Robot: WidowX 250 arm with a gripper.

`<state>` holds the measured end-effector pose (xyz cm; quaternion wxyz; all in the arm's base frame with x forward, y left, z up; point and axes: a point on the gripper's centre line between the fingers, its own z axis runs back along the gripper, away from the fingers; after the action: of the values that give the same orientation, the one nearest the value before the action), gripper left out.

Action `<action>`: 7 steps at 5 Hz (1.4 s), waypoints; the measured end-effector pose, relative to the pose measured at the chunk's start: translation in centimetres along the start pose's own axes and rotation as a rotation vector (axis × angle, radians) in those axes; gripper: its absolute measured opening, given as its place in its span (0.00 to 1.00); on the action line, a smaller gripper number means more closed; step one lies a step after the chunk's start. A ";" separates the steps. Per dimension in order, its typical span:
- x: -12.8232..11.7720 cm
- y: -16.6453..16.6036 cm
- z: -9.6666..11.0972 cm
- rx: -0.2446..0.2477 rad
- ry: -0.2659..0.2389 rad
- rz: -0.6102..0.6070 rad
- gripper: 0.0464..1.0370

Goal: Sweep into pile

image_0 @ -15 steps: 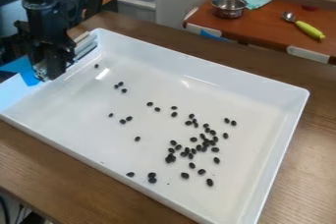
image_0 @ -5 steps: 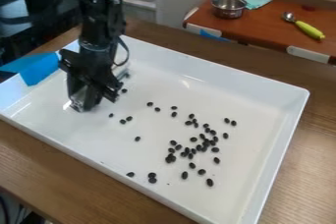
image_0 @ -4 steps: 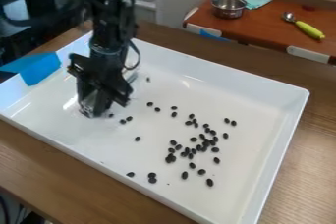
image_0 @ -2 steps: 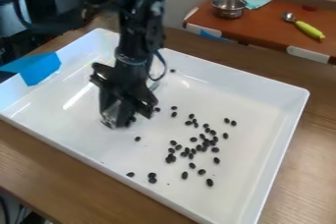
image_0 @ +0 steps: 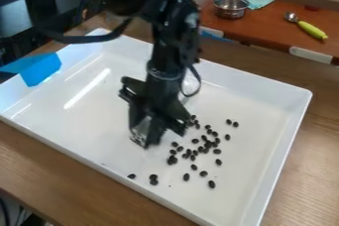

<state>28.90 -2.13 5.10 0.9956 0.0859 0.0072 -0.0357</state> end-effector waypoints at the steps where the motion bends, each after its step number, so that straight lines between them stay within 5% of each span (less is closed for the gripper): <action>1: -0.5 -2.2 0.4 -0.024 0.000 -0.033 0.34; 5: -2.1 -8.2 1.3 -0.090 -0.007 -0.130 0.34; 7: -2.1 -5.1 1.9 -0.115 0.019 -0.118 0.34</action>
<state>26.46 -7.36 6.16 0.9950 0.0281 0.0236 -0.0930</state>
